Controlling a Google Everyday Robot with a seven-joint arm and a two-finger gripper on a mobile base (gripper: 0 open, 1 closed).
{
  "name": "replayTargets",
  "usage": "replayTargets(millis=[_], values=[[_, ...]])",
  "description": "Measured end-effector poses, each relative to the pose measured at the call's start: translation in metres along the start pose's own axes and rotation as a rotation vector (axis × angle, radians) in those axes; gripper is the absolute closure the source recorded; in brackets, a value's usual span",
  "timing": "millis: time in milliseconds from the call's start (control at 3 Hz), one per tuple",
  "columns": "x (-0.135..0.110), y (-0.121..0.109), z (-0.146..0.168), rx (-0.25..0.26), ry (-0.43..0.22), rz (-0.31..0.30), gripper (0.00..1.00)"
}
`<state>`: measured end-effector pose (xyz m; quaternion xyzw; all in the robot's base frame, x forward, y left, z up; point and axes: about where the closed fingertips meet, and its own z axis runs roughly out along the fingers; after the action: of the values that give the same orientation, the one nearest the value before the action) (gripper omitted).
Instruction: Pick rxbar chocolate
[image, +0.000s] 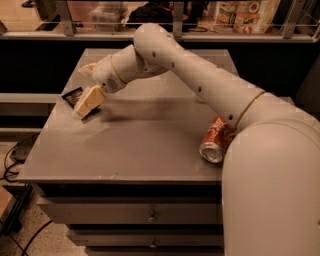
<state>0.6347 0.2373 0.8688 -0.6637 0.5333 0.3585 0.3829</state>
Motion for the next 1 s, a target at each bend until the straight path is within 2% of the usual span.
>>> replayTargets(millis=[667,1000], values=[[0.016,-0.005,0.032,-0.036,-0.019,0.050,0.00],[0.025,-0.005,0.037,-0.037,-0.025,0.079,0.18]])
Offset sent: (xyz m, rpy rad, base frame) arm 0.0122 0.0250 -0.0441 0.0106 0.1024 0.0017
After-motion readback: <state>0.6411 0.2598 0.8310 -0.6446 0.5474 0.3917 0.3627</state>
